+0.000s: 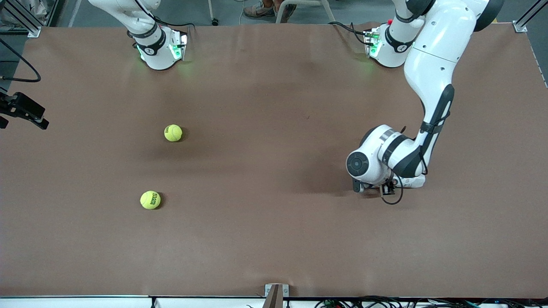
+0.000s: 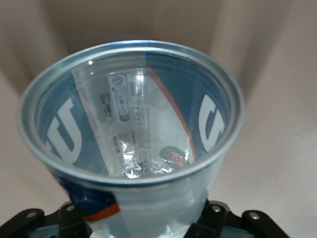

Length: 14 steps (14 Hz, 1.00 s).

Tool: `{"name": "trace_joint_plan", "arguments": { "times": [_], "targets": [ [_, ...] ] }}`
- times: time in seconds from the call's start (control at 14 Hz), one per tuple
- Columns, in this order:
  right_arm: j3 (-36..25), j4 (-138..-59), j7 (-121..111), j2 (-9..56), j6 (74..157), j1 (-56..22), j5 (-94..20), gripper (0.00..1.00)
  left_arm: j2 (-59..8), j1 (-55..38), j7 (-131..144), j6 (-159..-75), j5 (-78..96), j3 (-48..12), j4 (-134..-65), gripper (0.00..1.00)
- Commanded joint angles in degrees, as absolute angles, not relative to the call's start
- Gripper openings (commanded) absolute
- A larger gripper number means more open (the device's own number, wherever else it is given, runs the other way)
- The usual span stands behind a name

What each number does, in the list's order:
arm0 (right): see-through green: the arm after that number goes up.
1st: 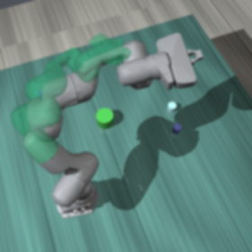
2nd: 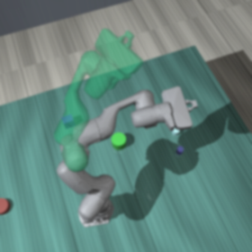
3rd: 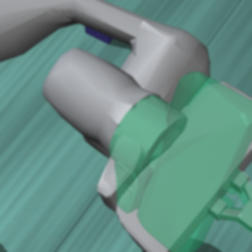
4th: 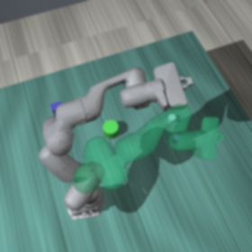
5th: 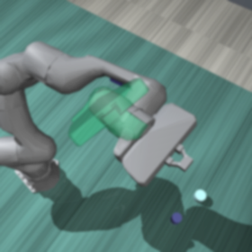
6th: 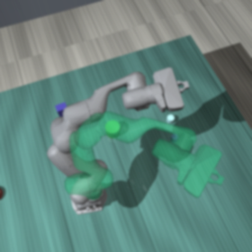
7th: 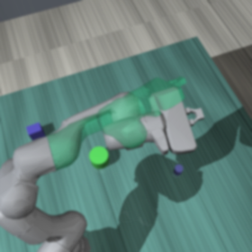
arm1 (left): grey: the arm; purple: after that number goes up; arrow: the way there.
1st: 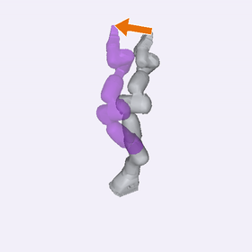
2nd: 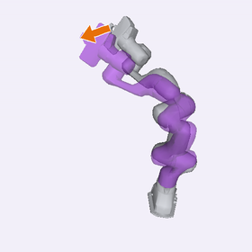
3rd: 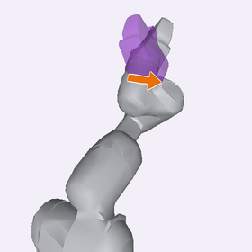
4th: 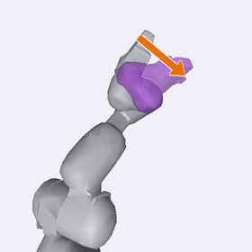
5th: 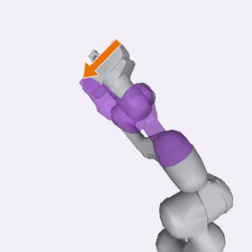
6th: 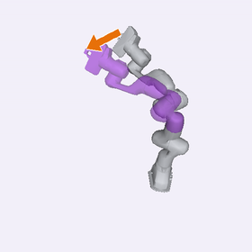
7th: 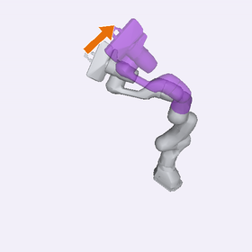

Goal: Insert tennis ball vertically with right arm
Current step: 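Carry the can with the left gripper while the right gripper approaches balls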

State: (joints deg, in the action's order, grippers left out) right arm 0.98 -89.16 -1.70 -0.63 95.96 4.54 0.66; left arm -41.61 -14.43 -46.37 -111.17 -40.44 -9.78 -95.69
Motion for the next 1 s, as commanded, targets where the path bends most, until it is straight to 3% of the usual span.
{"name": "trace_joint_plan", "arguments": {
  "times": [0.0,0.57,0.93],
  "targets": [
    [1.23,-89.12,-1.58,-0.62,95.62,4.83,1.67,1.00,-40.26,-13.63,-47.81,-111.62,-40.17,-12.38,-93.44,0.73],
    [1.32,-89.74,-1.50,3.51,94.05,4.31,1.49,1.00,-38.93,-13.71,-49.39,-112.58,-17.01,-14.41,-82.19,0.73],
    [1.67,-89.65,-1.93,9.22,95.18,3.78,1.05,1.00,-39.02,-14.59,-48.43,-124.25,-0.81,-14.68,-81.74,0.73]
  ]
}}
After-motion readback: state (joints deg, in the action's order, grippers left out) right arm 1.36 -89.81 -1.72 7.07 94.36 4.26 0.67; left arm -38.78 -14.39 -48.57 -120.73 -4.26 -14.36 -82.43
